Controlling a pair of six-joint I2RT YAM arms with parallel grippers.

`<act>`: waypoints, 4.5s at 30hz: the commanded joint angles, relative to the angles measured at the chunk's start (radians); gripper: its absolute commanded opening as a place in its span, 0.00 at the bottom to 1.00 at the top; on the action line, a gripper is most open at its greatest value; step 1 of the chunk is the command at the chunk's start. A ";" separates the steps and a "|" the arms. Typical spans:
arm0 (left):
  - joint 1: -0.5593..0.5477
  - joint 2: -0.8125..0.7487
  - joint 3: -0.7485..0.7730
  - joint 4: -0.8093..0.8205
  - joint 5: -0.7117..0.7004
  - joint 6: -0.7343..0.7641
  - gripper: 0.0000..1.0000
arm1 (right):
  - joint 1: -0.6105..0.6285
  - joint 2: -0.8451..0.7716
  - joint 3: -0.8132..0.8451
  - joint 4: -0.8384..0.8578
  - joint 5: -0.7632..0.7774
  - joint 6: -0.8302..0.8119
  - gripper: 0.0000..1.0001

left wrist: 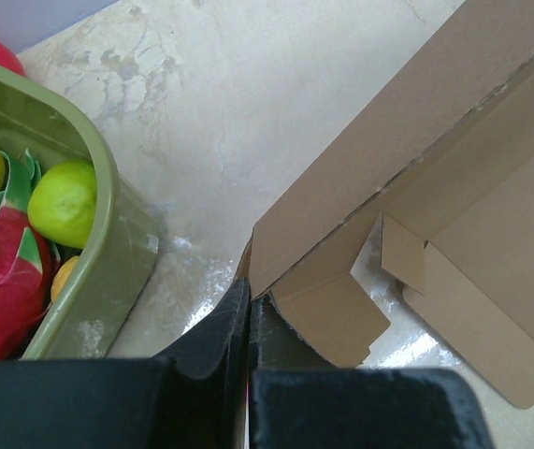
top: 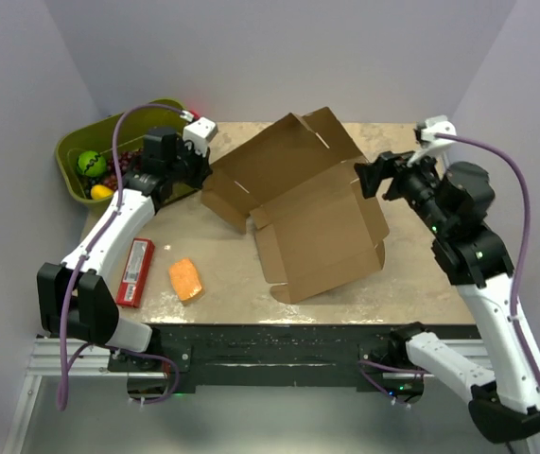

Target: Fold the paper box

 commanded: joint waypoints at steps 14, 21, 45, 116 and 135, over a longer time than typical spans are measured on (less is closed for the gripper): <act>-0.028 -0.028 -0.044 0.045 0.025 0.066 0.00 | 0.444 0.483 0.455 -0.202 0.439 -0.227 0.80; -0.031 -0.037 -0.047 0.046 0.028 0.070 0.00 | 0.444 0.583 0.529 -0.176 0.501 -0.316 0.79; -0.040 -0.086 -0.064 0.072 0.017 0.044 0.29 | 0.439 0.694 0.483 -0.104 0.575 -0.347 0.01; -0.230 -0.096 -0.250 0.342 -0.372 -0.174 0.00 | 0.233 0.087 -0.233 0.178 0.418 0.391 0.83; -0.266 -0.160 -0.322 0.447 -0.417 -0.226 0.00 | 0.401 0.280 -0.387 0.592 0.132 1.150 0.80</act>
